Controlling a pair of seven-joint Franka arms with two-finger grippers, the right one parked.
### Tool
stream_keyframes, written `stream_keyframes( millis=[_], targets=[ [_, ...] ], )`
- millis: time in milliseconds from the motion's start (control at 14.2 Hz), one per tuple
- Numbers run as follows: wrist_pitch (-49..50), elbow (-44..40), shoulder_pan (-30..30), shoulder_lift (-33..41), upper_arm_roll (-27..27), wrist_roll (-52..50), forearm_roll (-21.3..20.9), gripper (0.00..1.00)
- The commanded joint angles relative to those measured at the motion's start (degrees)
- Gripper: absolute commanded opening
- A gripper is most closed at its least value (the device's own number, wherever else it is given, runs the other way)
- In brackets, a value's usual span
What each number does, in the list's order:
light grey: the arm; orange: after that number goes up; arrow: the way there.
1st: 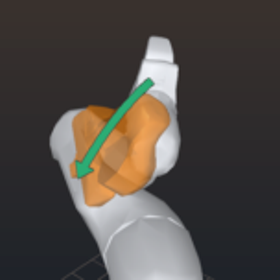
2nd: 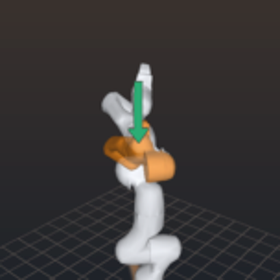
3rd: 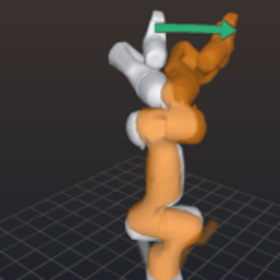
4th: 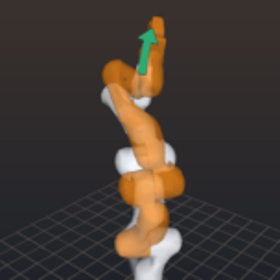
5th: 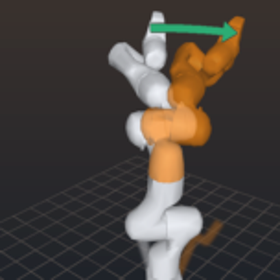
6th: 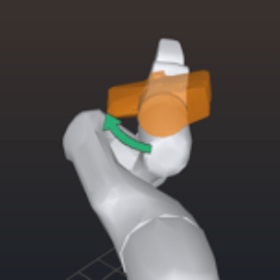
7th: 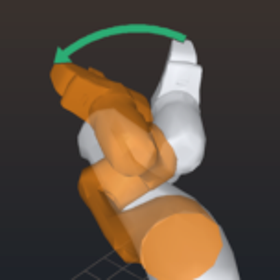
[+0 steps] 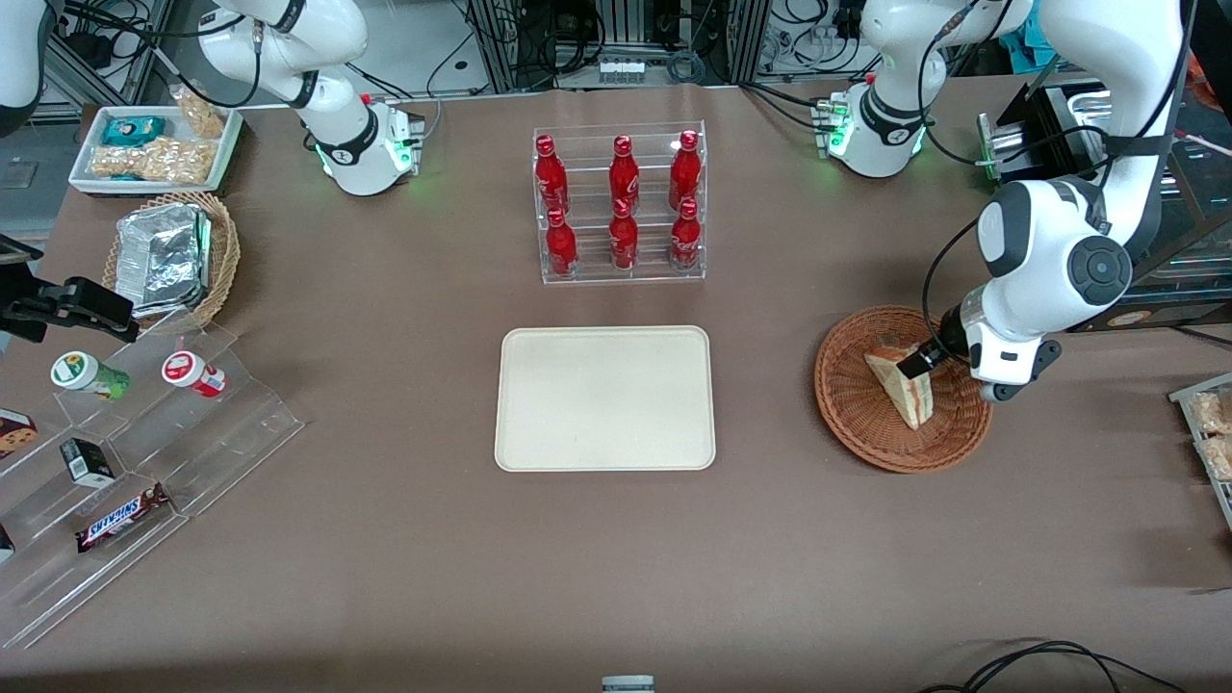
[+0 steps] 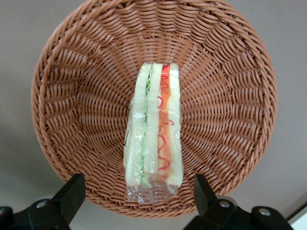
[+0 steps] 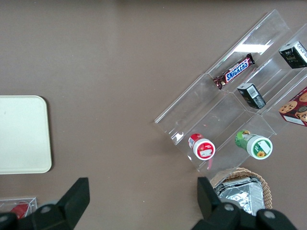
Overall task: Place sandwich from basket to tray
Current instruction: 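Close the left gripper on the wrapped sandwich and lift it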
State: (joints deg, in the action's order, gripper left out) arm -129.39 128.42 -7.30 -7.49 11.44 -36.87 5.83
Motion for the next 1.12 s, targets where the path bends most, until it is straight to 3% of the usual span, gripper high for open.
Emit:
stream_keyframes(
  millis=[0, 632, 702, 772, 842, 912, 1053],
  targets=[
    [-1.2, 0.1, 1.0, -1.0, 0.3, -1.4, 0.8, 1.0],
    [-6.7, 0.0, 0.9, -7.1, 0.3, -1.2, 0.7, 1.0],
    [-6.6, -0.3, 0.9, -7.4, 0.3, -1.9, 0.8, 0.79],
    [-6.1, -0.4, 0.9, -7.5, 0.3, -2.1, 0.9, 0.48],
    [-5.8, -0.4, 0.5, -7.5, 0.3, -1.7, 0.9, 0.31],
    [-5.7, -0.4, 0.3, -7.5, 0.2, -1.8, 0.9, 0.24],
    [-5.8, -0.6, 0.3, -7.3, 0.2, -2.8, 0.9, 0.0]
  ],
)
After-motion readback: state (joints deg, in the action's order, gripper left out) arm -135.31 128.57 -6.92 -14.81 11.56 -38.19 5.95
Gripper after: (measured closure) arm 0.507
